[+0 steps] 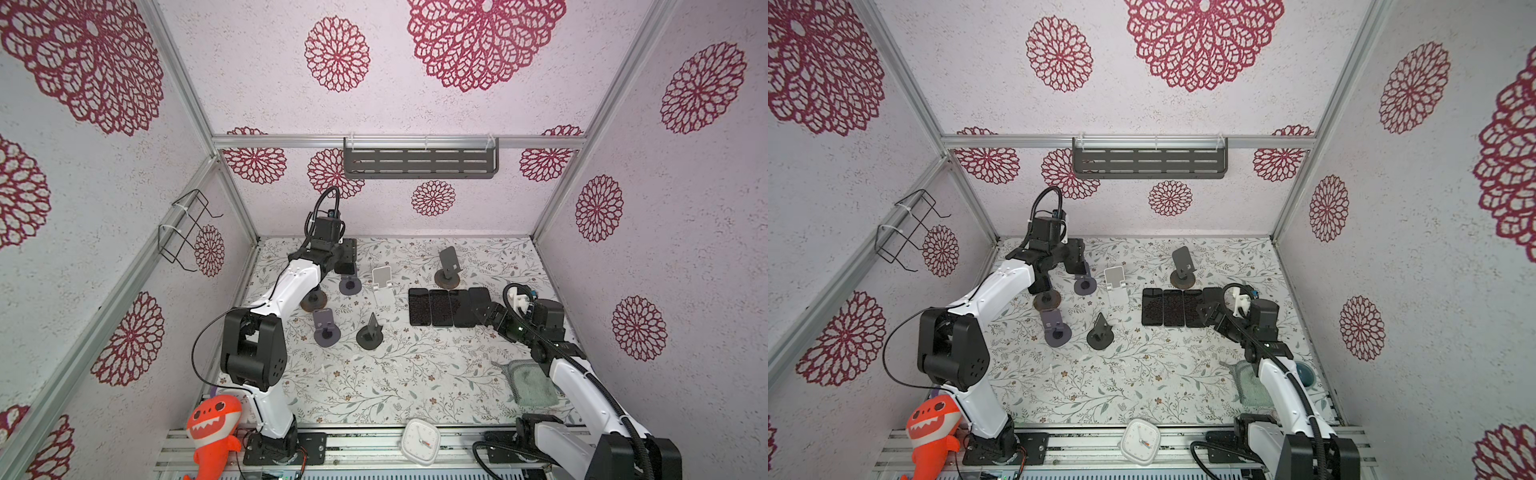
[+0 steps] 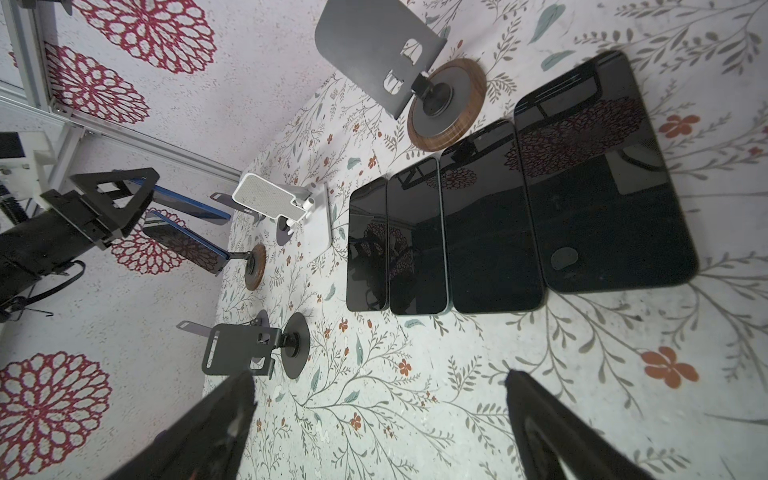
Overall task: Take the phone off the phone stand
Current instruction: 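Lift the blue-edged phone off its stand with the left gripper while the right gripper approaches, then close the right gripper on the blue-edged phone held by the left gripper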
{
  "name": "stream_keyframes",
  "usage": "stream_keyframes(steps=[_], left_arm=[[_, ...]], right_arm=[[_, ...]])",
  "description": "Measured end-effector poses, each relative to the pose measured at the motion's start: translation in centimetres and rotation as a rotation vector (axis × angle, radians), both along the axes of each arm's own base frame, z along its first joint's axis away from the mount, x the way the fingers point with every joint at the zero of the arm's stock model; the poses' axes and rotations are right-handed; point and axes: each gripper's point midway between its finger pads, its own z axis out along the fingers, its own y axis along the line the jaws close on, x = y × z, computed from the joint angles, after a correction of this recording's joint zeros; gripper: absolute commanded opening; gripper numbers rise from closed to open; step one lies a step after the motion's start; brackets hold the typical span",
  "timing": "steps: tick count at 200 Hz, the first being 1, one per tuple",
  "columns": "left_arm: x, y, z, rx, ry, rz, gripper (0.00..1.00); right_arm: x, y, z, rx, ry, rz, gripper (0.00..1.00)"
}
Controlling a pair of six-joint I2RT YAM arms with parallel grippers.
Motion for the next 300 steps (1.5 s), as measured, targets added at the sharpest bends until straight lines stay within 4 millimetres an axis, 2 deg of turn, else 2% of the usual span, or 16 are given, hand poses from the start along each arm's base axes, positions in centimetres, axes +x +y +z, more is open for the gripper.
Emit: stream_keyframes(steps=[27,42,54,82,113,146,169,206,231,300], left_arm=[[-1.8,-1.0,1.9,-0.028,0.014,-0.011,0.7],[-3.4,-2.1,2.9,-0.052,0.03,-0.032,0.69],[-4.6,-3.3,3.4,-0.07,0.042,-0.059,0.68],[-7.7,-6.9,4.4,-0.18,0.081,-0.158,0.65],[-10.8,-10.5,2.7,-0.305,0.177,-0.26,0.65],[-13.0,-12.5,0.7,-0.37,0.271,-0.311,0.64],[-13.5,-13.5,1.1,-0.414,0.287,-0.344,0.64],[-13.6,-14.6,1.8,-0.465,0.276,-0.377,0.64],[-13.9,-15.1,1.6,-0.483,0.286,-0.39,0.64],[-14.4,-15.3,0.2,-0.502,0.317,-0.394,0.64]], right_arm=[[-0.1,0.4,0.2,-0.01,-0.005,0.021,0.97],[-0.1,1.5,0.8,-0.024,-0.019,0.07,0.97],[-0.3,3.4,1.5,-0.04,-0.045,0.136,0.96],[-1.5,9.9,3.9,-0.058,-0.148,0.349,0.93],[-2.4,15.5,5.9,-0.059,-0.256,0.496,0.91],[-2.4,18.9,7.6,-0.075,-0.349,0.554,0.87],[-1.9,20.1,7.9,-0.075,-0.376,0.558,0.83],[-1.1,21.3,6.2,-0.077,-0.355,0.561,0.68],[-0.8,21.7,5.4,-0.071,-0.333,0.55,0.52],[-0.1,22.1,5.5,-0.054,-0.335,0.527,0.15]])
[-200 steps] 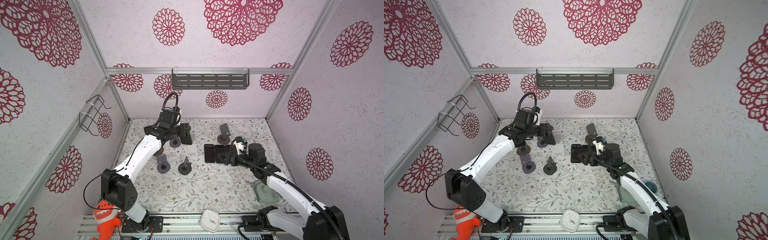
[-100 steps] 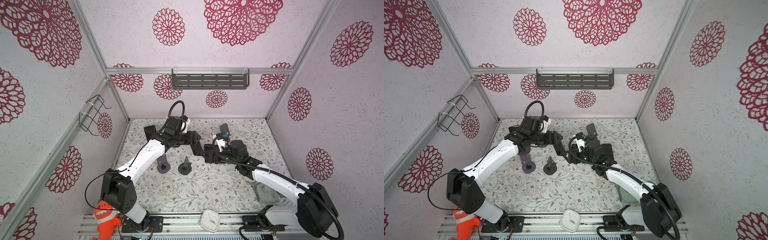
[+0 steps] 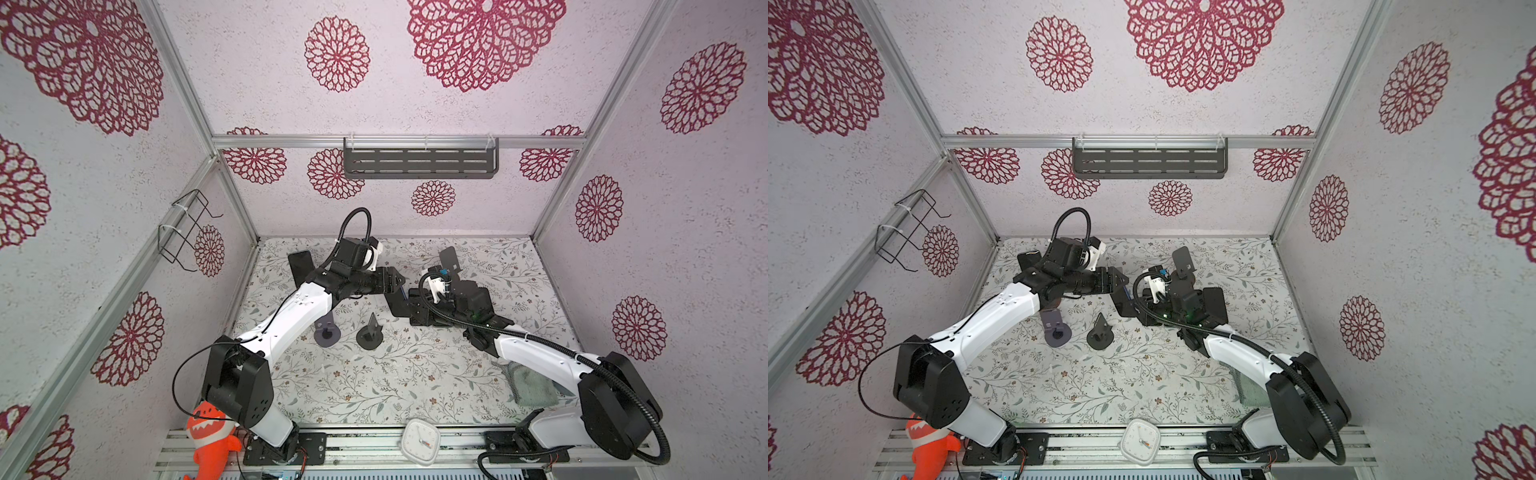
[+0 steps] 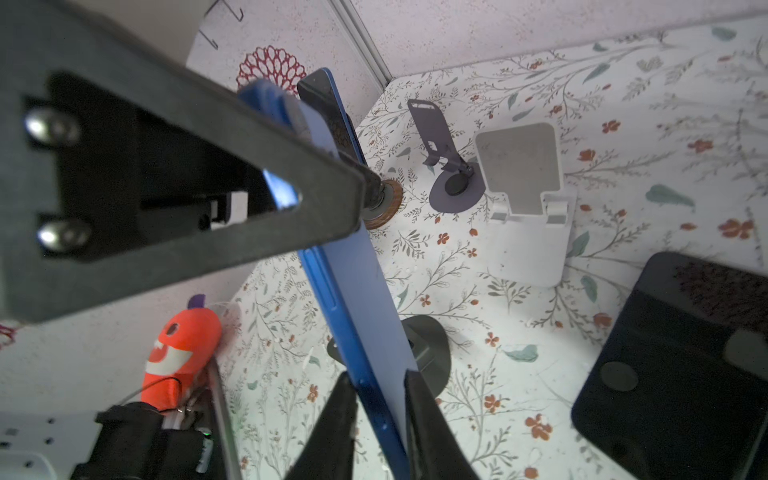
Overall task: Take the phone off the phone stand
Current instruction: 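Close the right gripper on the blue-edged phone held by the left gripper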
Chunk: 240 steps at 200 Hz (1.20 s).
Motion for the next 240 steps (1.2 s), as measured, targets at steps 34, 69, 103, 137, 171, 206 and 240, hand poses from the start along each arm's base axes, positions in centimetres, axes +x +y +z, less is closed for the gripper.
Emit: stream_keyframes(steps=[34,69,103,137,171,206,240], left_arm=[[0.2,0.0,-0.3,-0.01,0.001,0.01,0.64],[0.2,-0.1,-0.7,-0.024,0.002,0.009,0.8],[-0.1,-0.5,-0.6,-0.061,-0.006,-0.009,0.99],[-0.5,-0.8,0.2,-0.108,-0.049,-0.025,0.98],[-0.8,-1.4,-0.1,-0.194,-0.076,-0.039,0.93],[-0.9,-3.6,-0.4,-0.372,-0.066,-0.099,0.84],[-0.5,-6.0,-0.6,-0.482,-0.057,-0.165,0.85]], right_arm=[[-0.5,0.5,0.2,0.002,-0.007,0.03,0.12],[-0.7,0.5,0.0,-0.003,0.003,0.037,0.06],[-0.7,0.1,-0.6,-0.016,0.032,0.028,0.04],[-0.4,-1.7,-1.0,-0.039,0.073,0.001,0.03],[0.3,-6.4,0.1,-0.011,0.085,-0.077,0.03],[1.1,-11.7,1.3,0.03,0.12,-0.17,0.02],[0.9,-13.5,1.8,0.105,0.175,-0.168,0.0]])
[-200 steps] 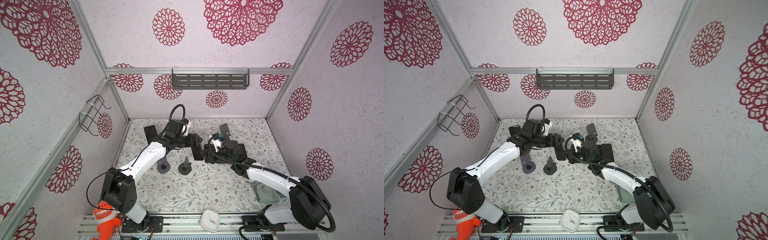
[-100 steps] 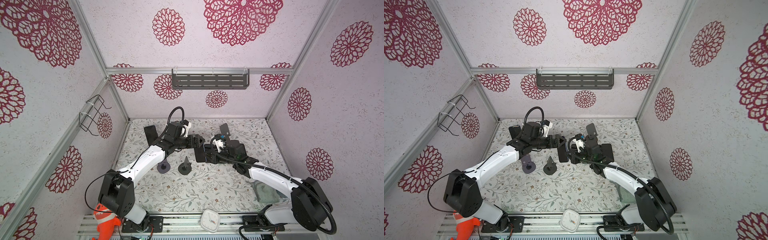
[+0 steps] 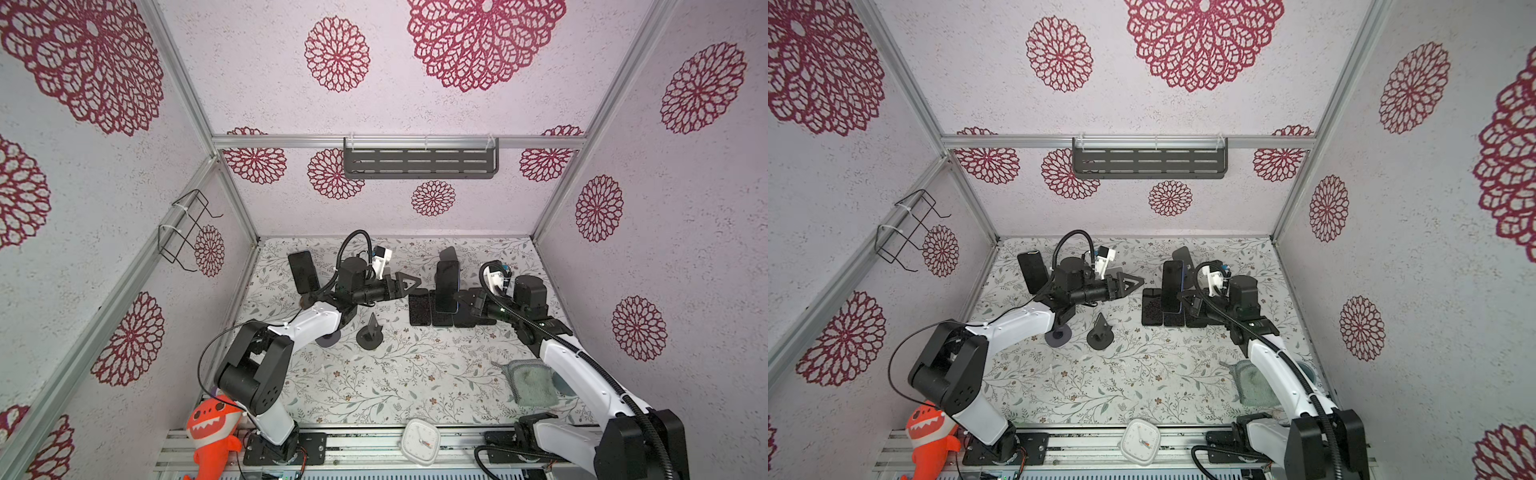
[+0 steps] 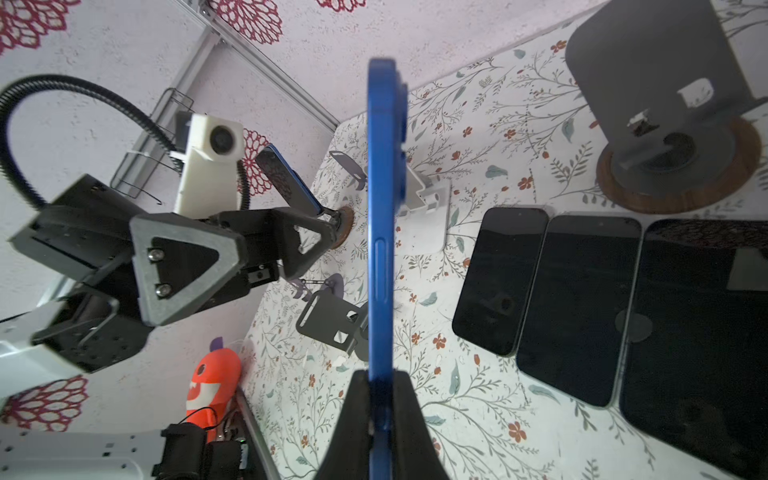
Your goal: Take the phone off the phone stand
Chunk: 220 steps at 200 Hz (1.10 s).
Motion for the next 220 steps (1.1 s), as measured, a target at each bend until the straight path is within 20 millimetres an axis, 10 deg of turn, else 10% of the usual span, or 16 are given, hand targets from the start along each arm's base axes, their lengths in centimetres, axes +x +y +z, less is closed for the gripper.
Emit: stream_keyframes(steps=[124,220], left_arm=[[-0.8,-4.2,2.8,-0.195,-0.019,-0.122,0.53],[-1.2,-4.8,3.2,-0.214,0.009,-0.125,0.06]], right_arm=[[-1.0,2.0,2.6,0.253,0.018,0.139,0.0],[-0.4,2.4,1.8,0.278,0.042,0.173,0.02]])
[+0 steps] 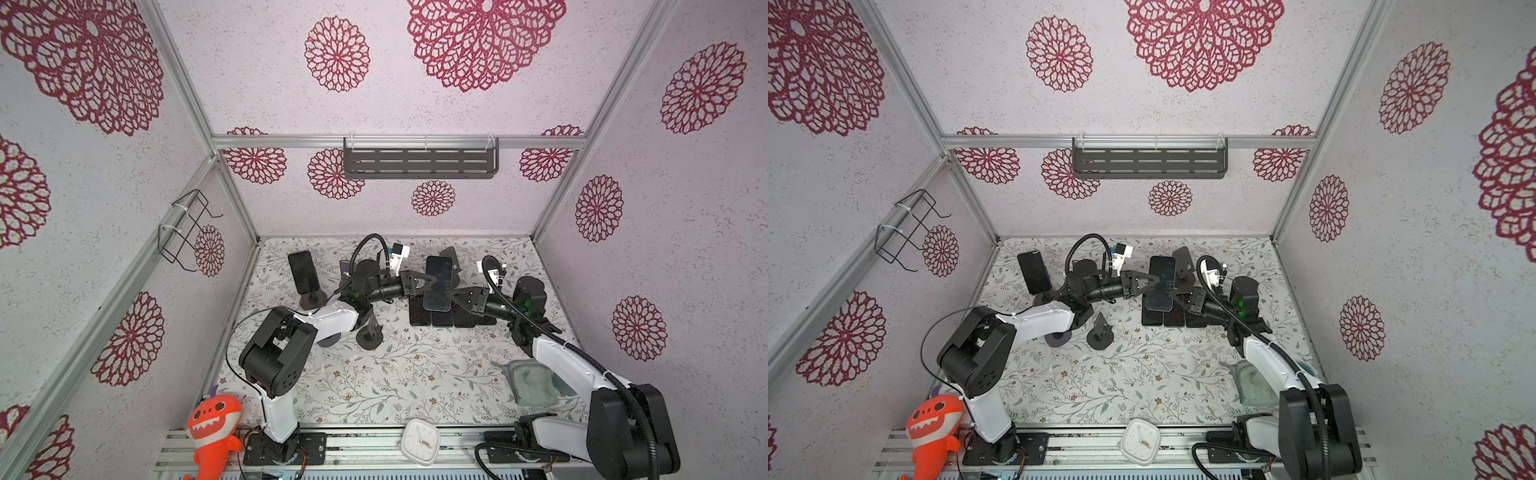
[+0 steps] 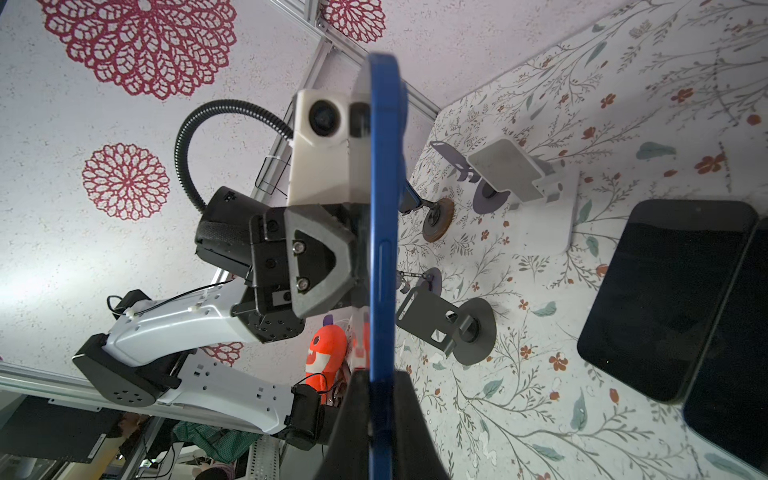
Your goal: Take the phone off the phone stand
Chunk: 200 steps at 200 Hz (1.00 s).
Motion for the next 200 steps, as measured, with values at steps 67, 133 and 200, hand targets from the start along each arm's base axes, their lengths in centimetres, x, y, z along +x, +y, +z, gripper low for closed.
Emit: stream_keyframes(steps=[67,133,200], left_arm=[[-0.7,-1.0,-1.4,0.033,0.056,0.009,0.0],[-3.7,-2.3,-6.4,0.23,0.229,0.089,0.0],[-7.2,-1.6,-12.4,0.399,0.377,0.18,0.0]], right_arm=[[0.6,-0.2,-0.7,-0.057,0.03,-0.019,0.48],[0.4,-2.9,-3.8,-0.292,0.14,-0.174,0.7],[-1.5,-9.5,-5.3,-0.628,0.166,-0.459,0.7]])
